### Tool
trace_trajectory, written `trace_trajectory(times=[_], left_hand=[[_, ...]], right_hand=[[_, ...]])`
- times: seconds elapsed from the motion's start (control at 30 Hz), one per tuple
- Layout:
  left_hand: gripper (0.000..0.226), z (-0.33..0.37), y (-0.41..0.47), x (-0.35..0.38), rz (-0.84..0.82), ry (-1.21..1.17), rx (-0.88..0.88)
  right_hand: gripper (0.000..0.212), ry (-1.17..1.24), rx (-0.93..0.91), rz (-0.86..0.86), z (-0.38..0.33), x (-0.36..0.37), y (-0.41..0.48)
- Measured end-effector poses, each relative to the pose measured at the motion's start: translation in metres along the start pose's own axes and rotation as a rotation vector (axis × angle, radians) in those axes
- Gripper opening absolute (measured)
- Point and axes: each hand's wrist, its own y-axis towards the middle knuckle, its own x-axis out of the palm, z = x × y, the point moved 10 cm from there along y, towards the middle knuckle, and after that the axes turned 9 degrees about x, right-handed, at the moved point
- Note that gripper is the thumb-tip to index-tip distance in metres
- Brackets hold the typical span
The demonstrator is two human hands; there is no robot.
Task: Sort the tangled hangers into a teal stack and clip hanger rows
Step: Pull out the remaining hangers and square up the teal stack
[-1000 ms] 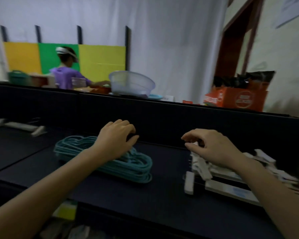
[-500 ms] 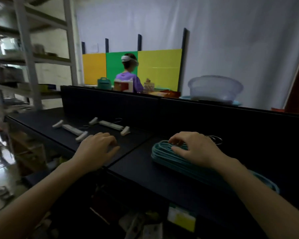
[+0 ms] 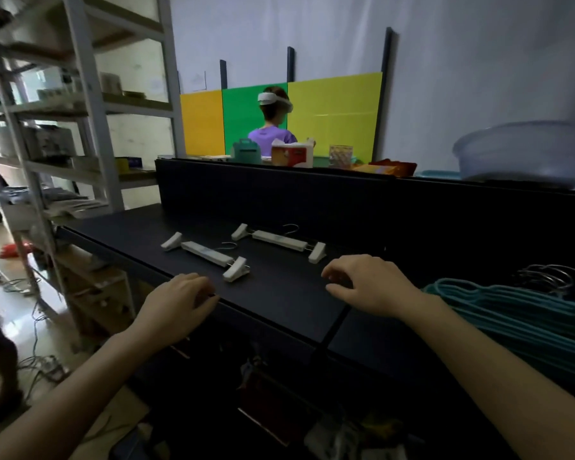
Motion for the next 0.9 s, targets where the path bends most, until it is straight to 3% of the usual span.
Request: trace_trajectory(times=[0.17, 0.43, 0.63, 0.77, 0.9], left_hand=[[0.026, -0.042, 0.021, 0.011, 0.022, -0.011, 0.010], [0.046, -0.117, 0.073, 0.058, -0.131, -0.021, 0.082], [0.068, -0.163, 0.116, 0.087, -0.151, -0.018, 0.132], [0.096, -0.171, 0.136, 0.107, -0.277, -0.176, 0.256], [0.088, -0.161, 0.153, 0.119, -0.352, -0.192, 0.417]], right_hand=[[0.035, -0.012, 0.055, -0.003, -0.013, 0.021, 0.062], [0.055, -0.073, 0.160, -0.049, -0.021, 0.071, 0.180], [0.064, -0.110, 0.284, -0.073, 0.002, 0.098, 0.245], [0.065, -0.135, 0.307, -0.152, 0.015, 0.118, 0.260], [0.058, -0.136, 0.260, -0.168, 0.015, 0.126, 0.265]])
